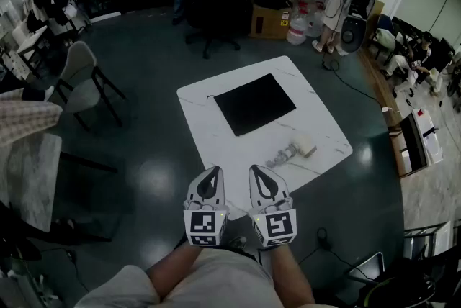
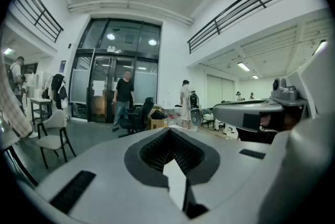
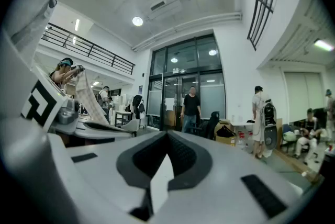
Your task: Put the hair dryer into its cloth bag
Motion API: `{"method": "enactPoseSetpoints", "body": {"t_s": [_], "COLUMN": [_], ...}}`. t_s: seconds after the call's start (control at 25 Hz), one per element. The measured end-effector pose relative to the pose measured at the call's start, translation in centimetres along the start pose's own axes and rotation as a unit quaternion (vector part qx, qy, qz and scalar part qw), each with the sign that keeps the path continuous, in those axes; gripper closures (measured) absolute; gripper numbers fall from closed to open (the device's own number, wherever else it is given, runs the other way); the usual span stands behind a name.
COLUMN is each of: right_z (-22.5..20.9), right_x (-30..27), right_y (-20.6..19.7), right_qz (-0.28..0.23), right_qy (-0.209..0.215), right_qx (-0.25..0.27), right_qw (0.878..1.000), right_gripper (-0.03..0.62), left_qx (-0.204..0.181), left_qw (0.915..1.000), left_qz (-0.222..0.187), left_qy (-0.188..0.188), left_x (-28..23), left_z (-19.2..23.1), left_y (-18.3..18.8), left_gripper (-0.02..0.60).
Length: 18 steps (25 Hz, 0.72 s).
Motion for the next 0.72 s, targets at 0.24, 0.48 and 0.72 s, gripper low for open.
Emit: {"method": "enactPoseSetpoints", "body": {"t_s": [0.24,0.48,0.72], "right_z": [0.0,0.9,2.1], "right_x": [-0.8,-2.2,-6.4], "right_y": [0.0,-0.5,-2.9], "right_qz": [0.002,0.008,0.032], "right_qy": [0.003,0.006,-0.012], "right_qx": [-0.002,0.011,-0.002], "right_qw": [1.0,1.0,0.999], "right_gripper": [0.579,0.579,0.579], "left_qx": [0.0,0.009,0.009], "left_qw": [1.0,0.9998,0.9988], "left_qz": [0.003,0.015,0.035], "left_qy": [-0.005,-0.001,-0.034], "left_x": [-0.7,-1.1,-3.5], "left_z": [0.3,1.9,5.5], "left_y": [0.0,-0.8,-3.0], "left_gripper": [0.574,0.574,0.574]}}
Point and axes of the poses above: the fingertips, and each gripper's own axes: x backward along the fingers, z to its left, y out of its top, the point moved 2 cm from there along x, backward along the fingers, and after that the axes turned 7 degrees about -z, right-handed, at the moved point
